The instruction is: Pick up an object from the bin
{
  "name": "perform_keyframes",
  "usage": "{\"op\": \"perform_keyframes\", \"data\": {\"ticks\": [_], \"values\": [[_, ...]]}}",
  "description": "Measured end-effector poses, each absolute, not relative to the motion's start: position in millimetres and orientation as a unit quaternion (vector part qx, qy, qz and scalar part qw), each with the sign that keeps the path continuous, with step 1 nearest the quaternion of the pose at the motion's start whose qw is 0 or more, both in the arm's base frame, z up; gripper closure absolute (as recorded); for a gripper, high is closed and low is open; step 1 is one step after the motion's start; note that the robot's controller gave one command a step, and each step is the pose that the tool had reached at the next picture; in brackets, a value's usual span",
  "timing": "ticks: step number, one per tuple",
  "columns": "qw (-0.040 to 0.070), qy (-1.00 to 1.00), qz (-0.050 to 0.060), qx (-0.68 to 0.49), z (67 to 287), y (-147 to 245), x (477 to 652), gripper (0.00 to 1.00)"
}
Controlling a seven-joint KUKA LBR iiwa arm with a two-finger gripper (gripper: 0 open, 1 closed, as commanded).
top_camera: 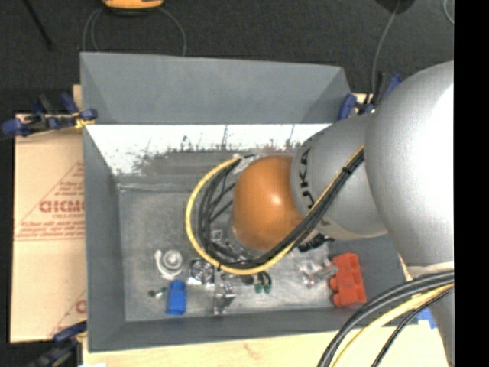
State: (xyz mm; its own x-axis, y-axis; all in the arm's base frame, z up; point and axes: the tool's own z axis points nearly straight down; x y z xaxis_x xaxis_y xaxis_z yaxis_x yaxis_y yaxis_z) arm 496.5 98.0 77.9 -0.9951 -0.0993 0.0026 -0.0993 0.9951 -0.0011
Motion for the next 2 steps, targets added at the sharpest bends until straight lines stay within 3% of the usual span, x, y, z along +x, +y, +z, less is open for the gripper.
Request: {"op": "perform_keyframes", "data": {"ticks": [1, 2], "values": [[-0.001, -0.999, -0.001, 0.048, 81, 100, 499.2, 1.00], [-0.005, -0.998, 0.000, 0.061, 241, 92, 490.2, 1.00]]}}
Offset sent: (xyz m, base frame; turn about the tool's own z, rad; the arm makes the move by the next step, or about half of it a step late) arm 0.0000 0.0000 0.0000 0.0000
